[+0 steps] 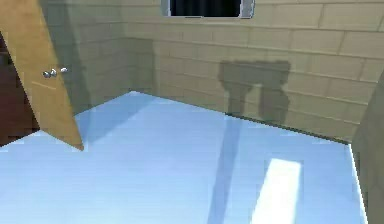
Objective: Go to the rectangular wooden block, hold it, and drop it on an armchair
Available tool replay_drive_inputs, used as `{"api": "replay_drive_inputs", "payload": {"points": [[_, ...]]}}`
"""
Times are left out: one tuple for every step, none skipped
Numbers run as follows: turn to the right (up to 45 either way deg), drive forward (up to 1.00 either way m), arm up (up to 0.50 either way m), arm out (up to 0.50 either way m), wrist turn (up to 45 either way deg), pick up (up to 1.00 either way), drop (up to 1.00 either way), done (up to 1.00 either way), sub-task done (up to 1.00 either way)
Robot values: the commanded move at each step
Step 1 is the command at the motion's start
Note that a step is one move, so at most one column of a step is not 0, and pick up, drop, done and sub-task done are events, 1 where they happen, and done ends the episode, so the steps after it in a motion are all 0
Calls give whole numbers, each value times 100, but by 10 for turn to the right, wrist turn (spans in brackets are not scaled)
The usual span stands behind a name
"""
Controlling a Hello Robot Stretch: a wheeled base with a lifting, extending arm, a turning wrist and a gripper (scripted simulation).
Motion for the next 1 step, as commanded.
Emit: {"api": "replay_drive_inputs", "payload": {"points": [[-420,0,0,0,0,0,0,0,0]]}}
